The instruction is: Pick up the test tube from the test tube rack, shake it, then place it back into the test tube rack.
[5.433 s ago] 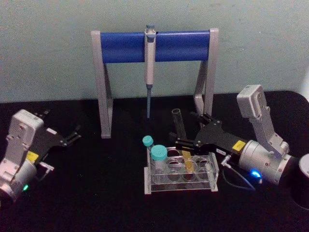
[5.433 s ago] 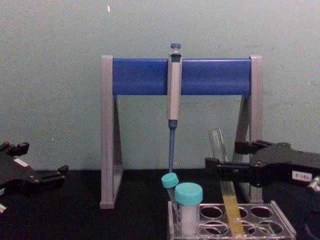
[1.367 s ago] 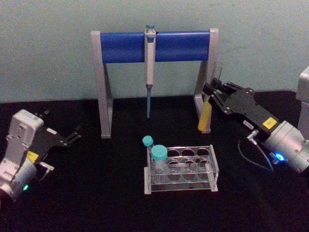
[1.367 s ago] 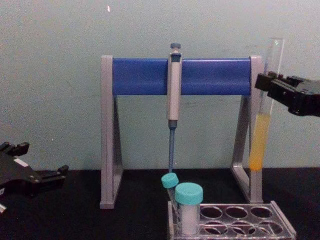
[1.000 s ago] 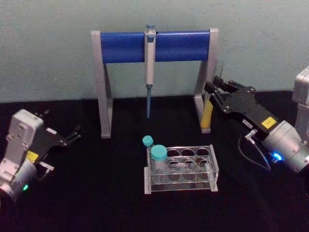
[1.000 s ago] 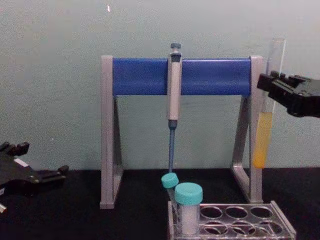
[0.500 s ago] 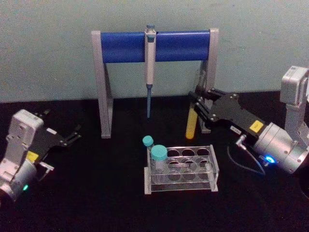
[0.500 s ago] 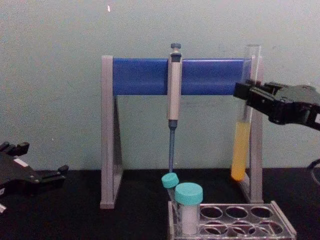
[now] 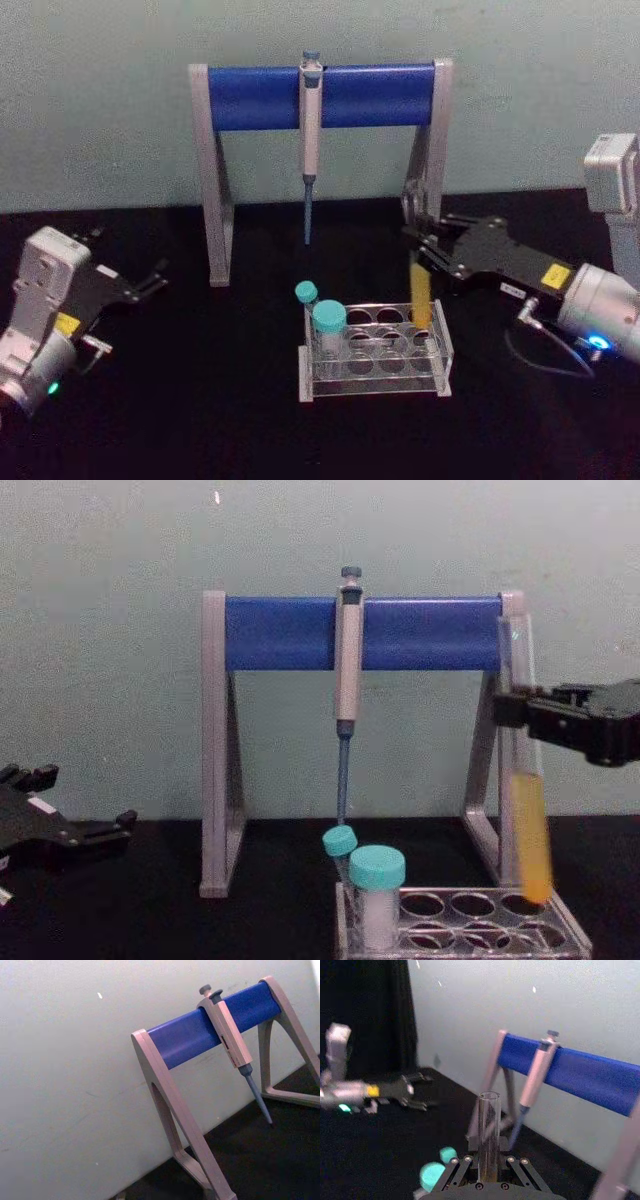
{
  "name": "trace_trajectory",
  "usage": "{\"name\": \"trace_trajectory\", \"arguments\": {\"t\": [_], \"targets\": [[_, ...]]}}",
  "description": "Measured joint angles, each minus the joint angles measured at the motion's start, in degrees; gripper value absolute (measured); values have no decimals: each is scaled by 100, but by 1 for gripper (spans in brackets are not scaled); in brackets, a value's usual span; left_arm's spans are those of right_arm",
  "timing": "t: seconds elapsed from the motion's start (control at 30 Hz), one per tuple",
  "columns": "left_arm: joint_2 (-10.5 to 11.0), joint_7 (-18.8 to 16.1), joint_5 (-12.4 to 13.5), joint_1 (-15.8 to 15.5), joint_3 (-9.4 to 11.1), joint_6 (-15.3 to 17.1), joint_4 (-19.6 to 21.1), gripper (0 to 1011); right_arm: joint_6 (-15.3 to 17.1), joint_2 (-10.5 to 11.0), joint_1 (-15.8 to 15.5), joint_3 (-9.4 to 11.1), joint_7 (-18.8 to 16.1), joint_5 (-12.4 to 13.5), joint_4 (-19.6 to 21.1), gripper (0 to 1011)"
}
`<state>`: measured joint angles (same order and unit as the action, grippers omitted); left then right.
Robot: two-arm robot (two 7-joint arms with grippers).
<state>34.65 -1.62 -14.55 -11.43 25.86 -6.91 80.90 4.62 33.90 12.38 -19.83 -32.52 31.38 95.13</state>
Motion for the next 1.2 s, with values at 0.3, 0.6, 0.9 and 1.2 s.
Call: {"name": "trace_trajectory", "arguments": {"t": [0.3,0.6,0.9,1.2], "targets": [[0,0,0,0,0,0,0,1001,-34,370,-69,-256,1235,-1827,470,221],[0,0,0,0,0,0,0,1001,-666,11,-72,-303,1907,-2676,276,221],[0,0,0,0,0,0,0,1001,-1096,-468,-93,45,1347,-1559,-79,221],[0,0,0,0,0,0,0,1001,-978,-643,-17,163,359,-518,-281,221]]}}
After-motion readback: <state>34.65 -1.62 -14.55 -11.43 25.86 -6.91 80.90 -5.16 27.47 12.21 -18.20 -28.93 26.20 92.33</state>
